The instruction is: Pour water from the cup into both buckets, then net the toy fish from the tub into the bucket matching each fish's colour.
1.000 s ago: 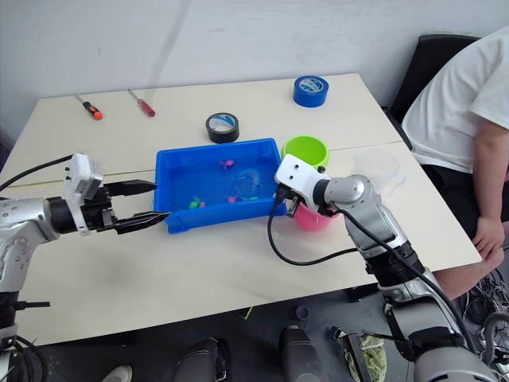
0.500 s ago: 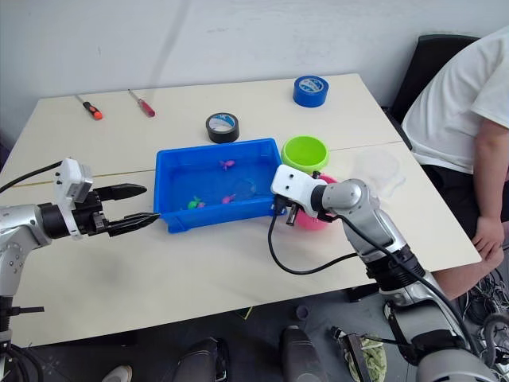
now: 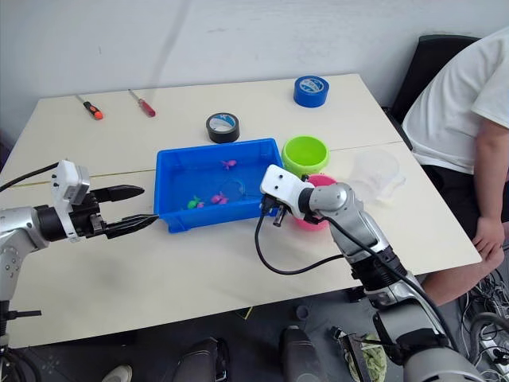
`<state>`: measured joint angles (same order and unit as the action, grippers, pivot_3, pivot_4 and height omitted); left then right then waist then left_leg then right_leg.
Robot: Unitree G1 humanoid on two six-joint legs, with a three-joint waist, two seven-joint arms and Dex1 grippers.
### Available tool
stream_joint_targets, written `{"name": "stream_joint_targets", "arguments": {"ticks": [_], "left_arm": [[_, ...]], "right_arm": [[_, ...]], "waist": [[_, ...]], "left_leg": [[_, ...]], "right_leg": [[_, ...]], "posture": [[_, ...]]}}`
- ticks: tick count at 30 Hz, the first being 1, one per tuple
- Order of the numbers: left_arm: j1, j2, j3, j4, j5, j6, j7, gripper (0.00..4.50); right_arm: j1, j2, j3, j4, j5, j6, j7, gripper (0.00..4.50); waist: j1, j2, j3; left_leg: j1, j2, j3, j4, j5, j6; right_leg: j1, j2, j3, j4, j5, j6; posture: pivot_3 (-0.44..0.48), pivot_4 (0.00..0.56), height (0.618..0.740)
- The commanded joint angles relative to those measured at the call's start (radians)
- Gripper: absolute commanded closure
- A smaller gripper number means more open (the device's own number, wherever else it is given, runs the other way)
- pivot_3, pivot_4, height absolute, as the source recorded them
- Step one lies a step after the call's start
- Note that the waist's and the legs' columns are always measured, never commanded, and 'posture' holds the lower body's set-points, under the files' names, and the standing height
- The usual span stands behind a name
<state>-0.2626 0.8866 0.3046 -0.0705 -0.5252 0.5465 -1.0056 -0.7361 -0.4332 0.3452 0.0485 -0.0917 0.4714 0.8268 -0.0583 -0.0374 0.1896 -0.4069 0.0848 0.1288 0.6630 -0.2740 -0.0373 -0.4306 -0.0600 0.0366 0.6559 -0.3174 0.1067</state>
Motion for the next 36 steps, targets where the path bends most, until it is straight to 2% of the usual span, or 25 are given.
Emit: {"name": "stream_joint_targets", "arguments": {"ticks": [1, 15, 22, 29, 36], "left_arm": [[0.007, 0.013, 0.042, -0.042, -0.023, 0.000, 0.004, 0.08], [0.040, 0.011, 0.069, -0.089, -0.038, 0.025, 0.027, 0.08], [0.054, 0.014, 0.091, -0.098, -0.050, 0.039, 0.035, 0.08], [0.035, 0.004, 0.150, -0.037, -0.082, 0.029, 0.039, 0.08], [0.022, 0.008, 0.145, -0.003, -0.079, 0.007, 0.027, 0.08]], "right_arm": [[-0.027, 0.012, -0.008, 0.004, 0.001, -0.027, -0.007, 4.50], [-0.079, 0.122, -0.018, 0.120, 0.013, -0.065, -0.042, 4.50], [-0.086, 0.157, -0.091, 0.048, 0.131, 0.099, -0.015, 4.50], [-0.090, 0.148, -0.160, -0.025, 0.226, 0.240, -0.017, 4.50], [-0.078, 0.101, -0.187, -0.067, 0.266, 0.277, -0.020, 4.50]], "waist": [[0.000, 0.000, 0.000], [-0.002, 0.000, 0.000], [-0.002, 0.000, 0.000], [-0.002, 0.000, 0.000], [-0.001, 0.000, 0.000]], "left_leg": [[0.000, 0.000, 0.000, 0.000, 0.000, 0.000], [0.000, 0.000, 0.000, 0.000, 0.000, 0.000], [0.000, 0.000, 0.000, 0.000, 0.000, 0.000], [0.000, 0.000, 0.000, -0.001, -0.001, 0.001], [0.000, 0.000, 0.000, -0.001, -0.001, 0.002]], "right_leg": [[0.000, 0.000, 0.000, 0.000, 0.000, 0.000], [0.000, 0.000, 0.000, 0.000, 0.000, 0.000], [0.000, 0.000, 0.000, 0.000, 0.000, 0.000], [0.000, 0.000, 0.000, 0.000, 0.000, 0.000], [0.000, -0.001, -0.001, -0.001, 0.000, 0.000]], "posture": [[0.000, 0.150, 0.731], [0.000, 0.150, 0.731], [0.000, 0.150, 0.731], [0.000, 0.150, 0.731], [0.000, 0.150, 0.731]]}}
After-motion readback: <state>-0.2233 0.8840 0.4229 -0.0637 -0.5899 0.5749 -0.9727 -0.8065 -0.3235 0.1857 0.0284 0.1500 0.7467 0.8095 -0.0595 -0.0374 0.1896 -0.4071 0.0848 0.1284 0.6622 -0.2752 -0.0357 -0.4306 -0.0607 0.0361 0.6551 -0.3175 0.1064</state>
